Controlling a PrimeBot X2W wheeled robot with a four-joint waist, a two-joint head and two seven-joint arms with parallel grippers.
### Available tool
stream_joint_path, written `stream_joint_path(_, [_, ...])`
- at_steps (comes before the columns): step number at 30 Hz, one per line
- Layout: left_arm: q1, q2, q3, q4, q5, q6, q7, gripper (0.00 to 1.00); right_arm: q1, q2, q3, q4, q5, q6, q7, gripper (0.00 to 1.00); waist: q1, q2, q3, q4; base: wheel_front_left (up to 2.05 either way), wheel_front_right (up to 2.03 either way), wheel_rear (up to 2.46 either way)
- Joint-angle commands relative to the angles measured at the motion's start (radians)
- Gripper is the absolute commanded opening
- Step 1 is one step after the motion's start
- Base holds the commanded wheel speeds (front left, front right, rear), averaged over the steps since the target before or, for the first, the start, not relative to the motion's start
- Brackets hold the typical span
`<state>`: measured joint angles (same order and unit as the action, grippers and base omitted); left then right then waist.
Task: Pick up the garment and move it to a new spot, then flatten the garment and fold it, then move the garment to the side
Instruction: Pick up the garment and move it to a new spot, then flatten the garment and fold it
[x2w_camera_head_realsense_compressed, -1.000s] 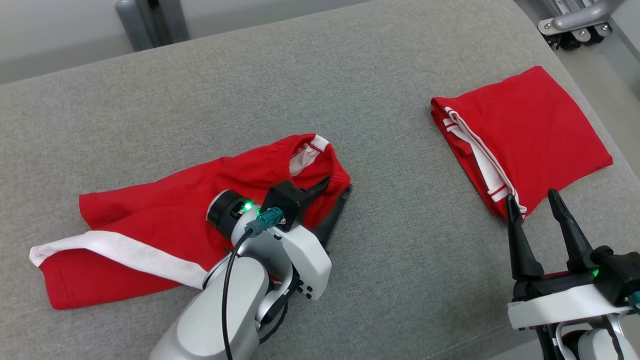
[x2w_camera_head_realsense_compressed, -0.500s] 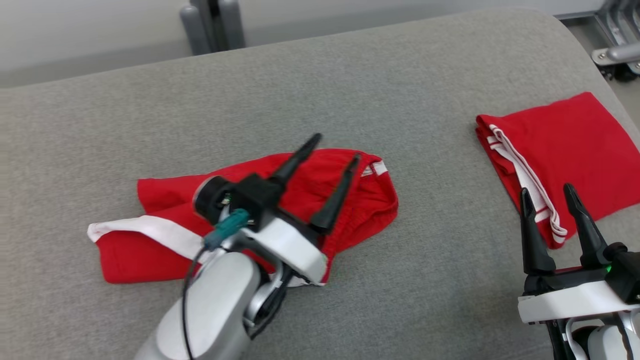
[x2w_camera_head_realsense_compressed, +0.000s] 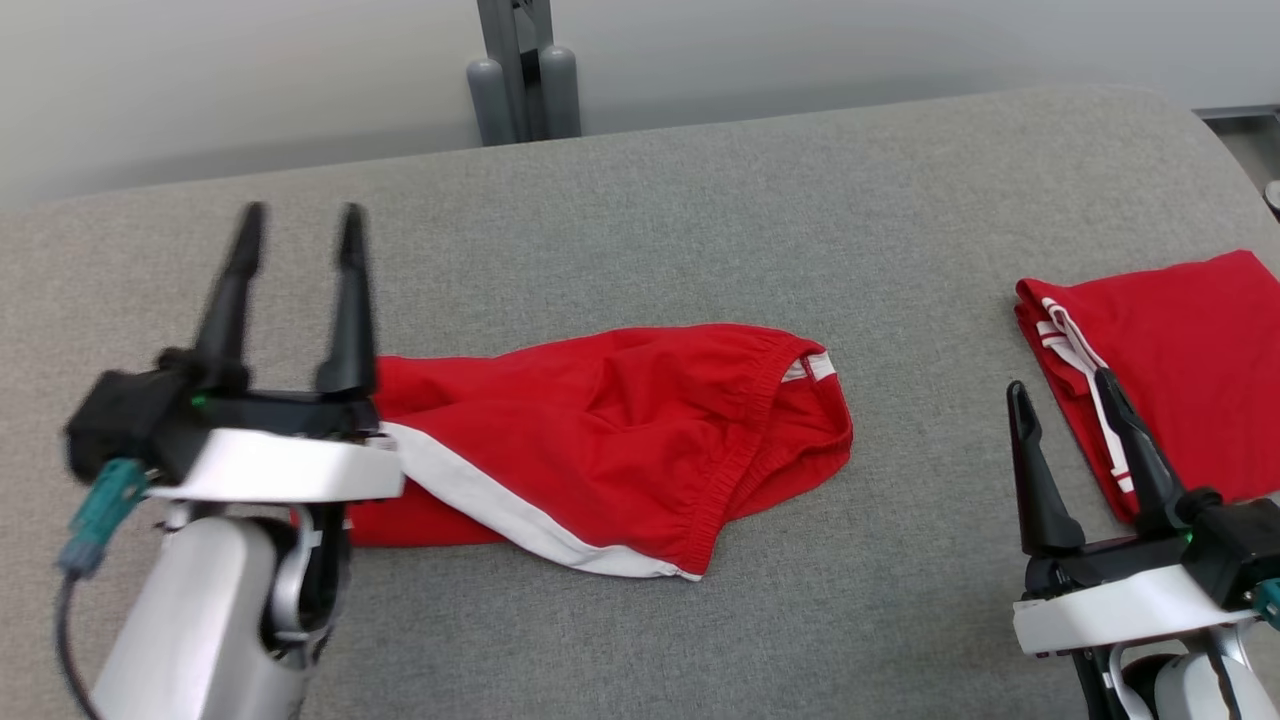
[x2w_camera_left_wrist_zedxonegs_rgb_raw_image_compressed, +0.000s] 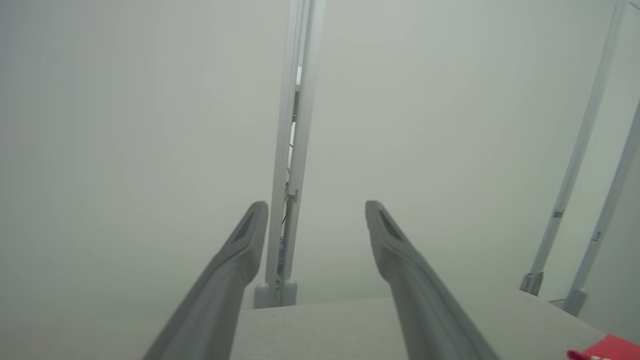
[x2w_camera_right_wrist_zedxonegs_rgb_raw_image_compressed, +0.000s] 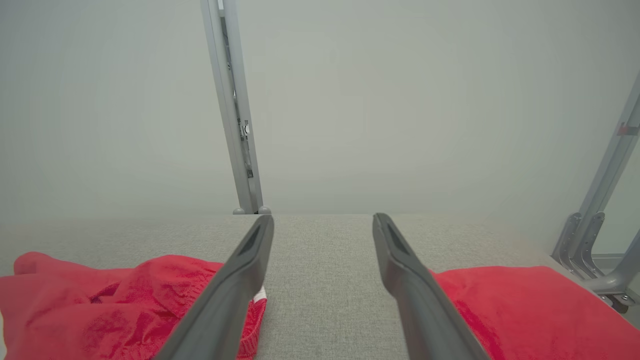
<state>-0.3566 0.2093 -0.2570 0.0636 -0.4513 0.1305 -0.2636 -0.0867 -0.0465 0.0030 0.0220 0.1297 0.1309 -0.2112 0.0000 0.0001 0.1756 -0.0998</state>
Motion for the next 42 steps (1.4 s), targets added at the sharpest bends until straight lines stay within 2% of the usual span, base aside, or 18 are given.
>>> stream_joint_path(1, [0.019,0.005,0.023,-0.011,0.015,0.005,-0.001,1.0,0.008,-0.006,-0.001,-0.001,-0.002,0.0,0.002,1.0,0.0,-0.0001,-0.009,0.007,0.0,0.0,0.0])
stream_joint_path(6, [0.138,0.011,0.143,-0.066,0.083,-0.007,-0.001,1.0,0.022,-0.005,0.025,-0.005,-0.005,0.0,0.008,1.0,0.0,-0.0001,-0.04,0.018,0.0,0.0,0.0])
stream_joint_path(12, [0.29,0.009,0.197,-0.1,0.155,-0.033,-0.002,1.0,0.071,-0.005,0.046,-0.021,-0.011,0.0,0.021,1.0,0.0,-0.0001,-0.087,0.037,0.0,0.0,0.0])
stream_joint_path(25, [0.489,0.006,0.179,-0.076,0.191,-0.055,0.004,1.0,0.185,-0.006,0.081,-0.063,-0.012,0.0,0.05,1.0,0.0,-0.0001,-0.168,0.05,0.0,0.0,0.0])
stream_joint_path(37, [0.498,0.019,0.159,-0.103,0.206,-0.043,0.021,1.0,0.21,-0.005,0.067,-0.095,-0.01,0.0,0.067,1.0,0.0,-0.0001,-0.178,0.069,0.0,0.0,0.0])
stream_joint_path(42, [0.478,0.016,0.152,-0.118,0.202,-0.039,0.032,1.0,0.197,-0.007,0.138,-0.072,-0.022,0.0,0.093,1.0,0.0,-0.0001,-0.169,0.096,0.0,0.0,0.0])
